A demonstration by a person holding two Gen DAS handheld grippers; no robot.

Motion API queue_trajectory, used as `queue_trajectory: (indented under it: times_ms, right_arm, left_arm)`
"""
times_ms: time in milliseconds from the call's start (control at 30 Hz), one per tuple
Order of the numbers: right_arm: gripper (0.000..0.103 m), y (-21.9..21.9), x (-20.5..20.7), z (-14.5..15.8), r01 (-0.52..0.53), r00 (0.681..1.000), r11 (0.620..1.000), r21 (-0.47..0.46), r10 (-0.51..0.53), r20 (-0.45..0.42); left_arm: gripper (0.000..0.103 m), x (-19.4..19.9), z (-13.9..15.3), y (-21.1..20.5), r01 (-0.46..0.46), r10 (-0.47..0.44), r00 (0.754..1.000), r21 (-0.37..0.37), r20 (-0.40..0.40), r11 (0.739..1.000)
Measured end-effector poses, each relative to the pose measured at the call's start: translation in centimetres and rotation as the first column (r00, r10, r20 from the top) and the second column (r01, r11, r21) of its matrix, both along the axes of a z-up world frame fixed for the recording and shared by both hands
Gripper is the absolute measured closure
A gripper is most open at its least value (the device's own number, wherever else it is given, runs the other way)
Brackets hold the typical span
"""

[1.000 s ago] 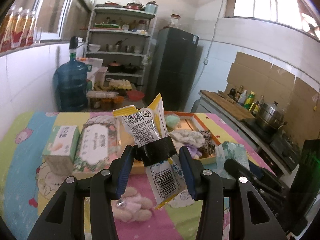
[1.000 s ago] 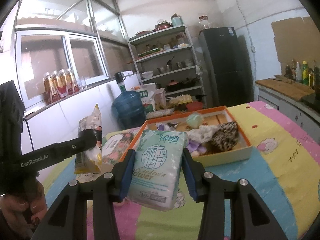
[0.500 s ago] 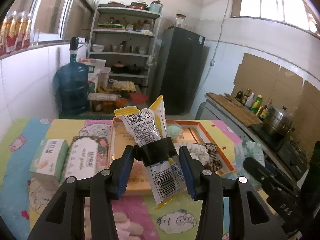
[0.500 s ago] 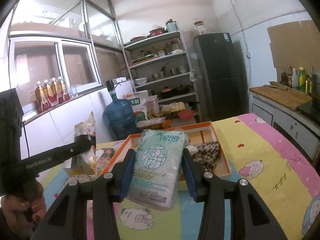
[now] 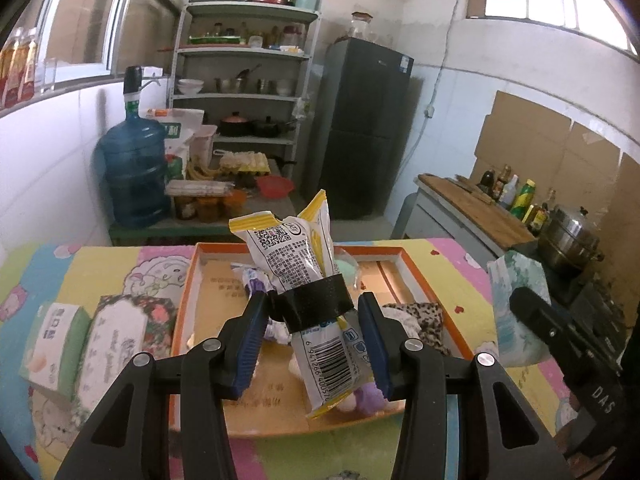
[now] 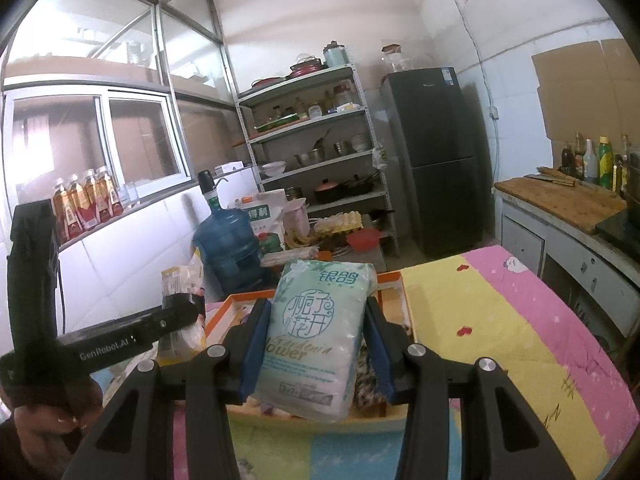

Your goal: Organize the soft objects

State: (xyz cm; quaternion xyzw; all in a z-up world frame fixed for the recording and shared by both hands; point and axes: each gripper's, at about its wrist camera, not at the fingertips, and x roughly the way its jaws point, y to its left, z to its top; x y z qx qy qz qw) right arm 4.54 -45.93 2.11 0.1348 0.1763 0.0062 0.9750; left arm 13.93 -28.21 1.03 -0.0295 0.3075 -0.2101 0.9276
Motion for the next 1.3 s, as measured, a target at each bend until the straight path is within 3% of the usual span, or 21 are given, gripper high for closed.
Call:
queue_trajectory:
  times_ms: [500, 733, 1300]
  right_arm:
    - [0.057, -3.3, 7.3, 0.1, -0.028, 0.998, 0.999, 0.028, 0.030, -0.053]
    - [0.057, -3.6, 12.2, -1.1, -0.029, 0.992, 0.999, 0.028, 0.033, -0.124]
    - [0.057, -3.7, 15.4, -5.5, -0.054, 0.962, 0.998, 0.031, 0.061, -0.265]
  left_arm:
    - [0.055, 5.7, -1.9, -3.7, 0.014, -0.012, 0.996, 0.014, -0.091, 1.000]
    - [0.055, 7.6, -3.5, -4.7, 0.005, -0.002, 0.989, 0.019, -0.146, 1.000]
    - [0.055, 9.8, -6.1, -6.1, 0.016, -0.006, 0.976, 0.045, -0.218, 0.999]
